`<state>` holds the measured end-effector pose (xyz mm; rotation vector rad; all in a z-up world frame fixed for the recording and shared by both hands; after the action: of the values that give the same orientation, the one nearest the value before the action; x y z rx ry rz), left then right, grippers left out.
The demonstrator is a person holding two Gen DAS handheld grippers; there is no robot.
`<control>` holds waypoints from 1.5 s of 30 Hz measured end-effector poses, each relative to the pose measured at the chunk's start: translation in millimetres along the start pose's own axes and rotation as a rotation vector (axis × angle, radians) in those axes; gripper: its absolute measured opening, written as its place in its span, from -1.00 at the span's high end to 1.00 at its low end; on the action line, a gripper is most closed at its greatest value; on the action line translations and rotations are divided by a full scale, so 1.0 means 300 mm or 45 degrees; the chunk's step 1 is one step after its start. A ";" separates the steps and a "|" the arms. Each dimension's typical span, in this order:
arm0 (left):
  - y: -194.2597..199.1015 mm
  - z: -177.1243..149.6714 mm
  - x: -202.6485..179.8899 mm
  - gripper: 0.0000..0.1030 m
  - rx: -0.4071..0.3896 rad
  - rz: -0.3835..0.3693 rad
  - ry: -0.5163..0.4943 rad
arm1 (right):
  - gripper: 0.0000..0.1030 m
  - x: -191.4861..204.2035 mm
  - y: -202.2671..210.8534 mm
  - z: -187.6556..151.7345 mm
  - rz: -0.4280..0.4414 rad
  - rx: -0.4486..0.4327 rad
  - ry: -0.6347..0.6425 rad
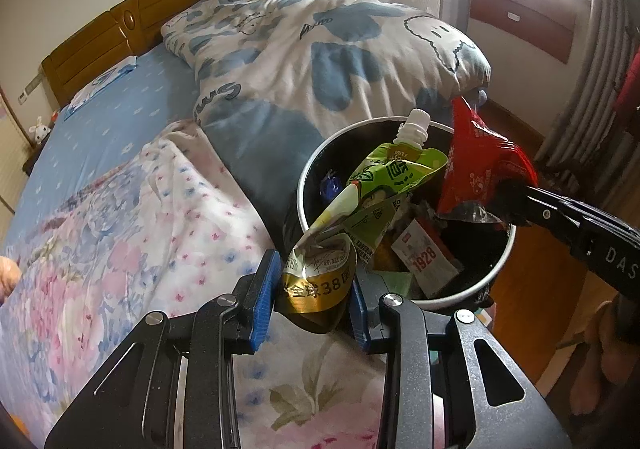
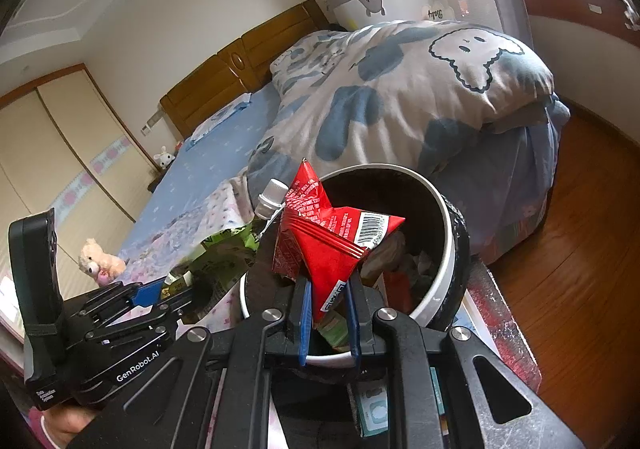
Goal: Collect trash
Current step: 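Lower the drink pouch and red snack bag into the bin opening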
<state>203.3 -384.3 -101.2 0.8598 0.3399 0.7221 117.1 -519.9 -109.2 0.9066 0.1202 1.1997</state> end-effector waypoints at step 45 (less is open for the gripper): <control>-0.070 0.029 -0.032 0.40 0.042 0.022 -0.032 | 0.72 -0.035 -0.063 0.022 -0.023 0.055 -0.001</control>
<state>210.5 -405.1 -112.3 0.9034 0.3226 0.7228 130.5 -533.6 -121.2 0.9416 0.1540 1.1837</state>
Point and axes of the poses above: each gripper's, at about its wrist camera, not at the fingertips, and y roughly against the way its jaws point, x to its left, z to its top, the point moved 6 cm from there along -y, roughly the way its jaws point, and after that the axes turned 9 degrees about -z, right-handed, at the moved point
